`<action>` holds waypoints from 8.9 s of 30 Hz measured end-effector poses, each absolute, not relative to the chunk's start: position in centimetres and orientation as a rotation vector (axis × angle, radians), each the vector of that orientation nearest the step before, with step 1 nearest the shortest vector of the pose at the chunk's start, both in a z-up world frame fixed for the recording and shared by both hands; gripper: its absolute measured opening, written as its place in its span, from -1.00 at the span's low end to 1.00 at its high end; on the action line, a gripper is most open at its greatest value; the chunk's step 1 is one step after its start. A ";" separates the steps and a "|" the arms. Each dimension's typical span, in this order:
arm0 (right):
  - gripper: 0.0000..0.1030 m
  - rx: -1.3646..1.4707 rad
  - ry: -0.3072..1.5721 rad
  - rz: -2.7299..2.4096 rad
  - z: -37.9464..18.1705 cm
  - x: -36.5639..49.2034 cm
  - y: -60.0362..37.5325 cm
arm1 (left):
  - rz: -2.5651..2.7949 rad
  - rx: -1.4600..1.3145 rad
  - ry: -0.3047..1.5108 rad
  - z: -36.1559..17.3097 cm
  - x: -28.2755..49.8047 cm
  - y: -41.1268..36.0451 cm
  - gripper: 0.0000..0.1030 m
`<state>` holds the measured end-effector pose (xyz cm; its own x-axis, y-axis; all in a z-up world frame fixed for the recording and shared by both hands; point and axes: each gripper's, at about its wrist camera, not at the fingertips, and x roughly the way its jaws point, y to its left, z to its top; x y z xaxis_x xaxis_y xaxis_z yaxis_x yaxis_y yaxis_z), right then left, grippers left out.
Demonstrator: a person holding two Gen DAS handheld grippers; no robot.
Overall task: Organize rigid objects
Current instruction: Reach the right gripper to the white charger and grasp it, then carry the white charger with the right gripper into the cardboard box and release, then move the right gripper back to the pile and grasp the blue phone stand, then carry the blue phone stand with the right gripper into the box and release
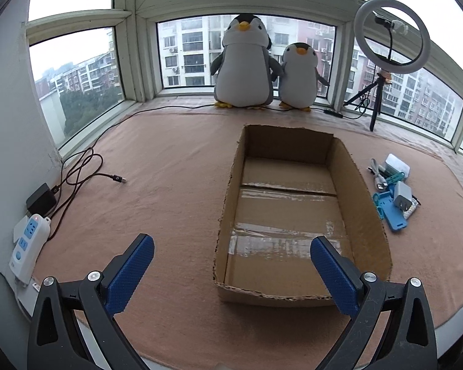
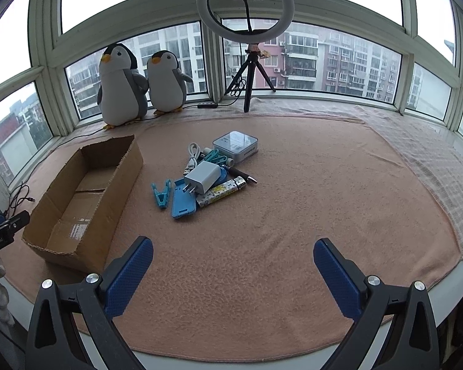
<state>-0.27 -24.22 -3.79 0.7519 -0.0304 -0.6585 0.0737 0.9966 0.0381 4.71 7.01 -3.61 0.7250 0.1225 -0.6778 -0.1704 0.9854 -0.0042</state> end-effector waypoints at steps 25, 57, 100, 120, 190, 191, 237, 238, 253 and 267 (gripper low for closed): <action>0.99 0.196 0.827 0.041 -3.7 10.2 -25.0 | 0.177 -0.118 0.859 -8.3 9.6 10.2 0.13; -0.27 0.104 1.084 -0.060 -9.4 20.1 -21.8 | 0.144 -0.153 0.901 -10.4 10.6 10.3 -0.47; -0.38 0.061 0.954 0.450 -2.6 11.0 -7.6 | 0.138 -0.149 0.909 -11.1 11.0 10.0 -0.55; -0.23 -0.059 1.011 0.462 -6.0 11.4 -4.0 | 0.133 -0.145 0.910 -11.2 11.1 10.0 -0.55; -0.24 -0.246 1.206 0.210 -10.3 19.9 -16.2 | 0.135 -0.157 0.908 -11.2 11.2 10.4 -0.55; -0.24 -0.250 1.206 0.211 -10.3 19.9 -16.1 | 0.135 -0.156 0.908 -11.2 11.2 10.3 -0.55; -0.34 -0.009 0.986 0.478 -2.5 13.9 -11.0 | 0.143 -0.154 0.907 -11.3 11.2 10.5 -0.55; -0.34 -0.020 0.982 0.483 -2.4 13.7 -10.4 | 0.143 -0.154 0.907 -11.3 11.2 10.5 -0.55; -0.33 -0.088 0.994 0.530 -3.9 12.8 -5.2 | 0.143 -0.155 0.909 -11.3 11.3 10.3 -0.55; -0.18 -0.058 0.974 0.514 -3.3 12.5 -5.9 | 0.142 -0.153 0.908 -11.4 11.4 10.4 -0.55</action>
<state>12.51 -5.92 -3.29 0.4524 0.3905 -0.8018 -0.4412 0.8793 0.1793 11.35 10.35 -11.37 0.6072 0.0581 -0.7925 -0.1874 0.9797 -0.0718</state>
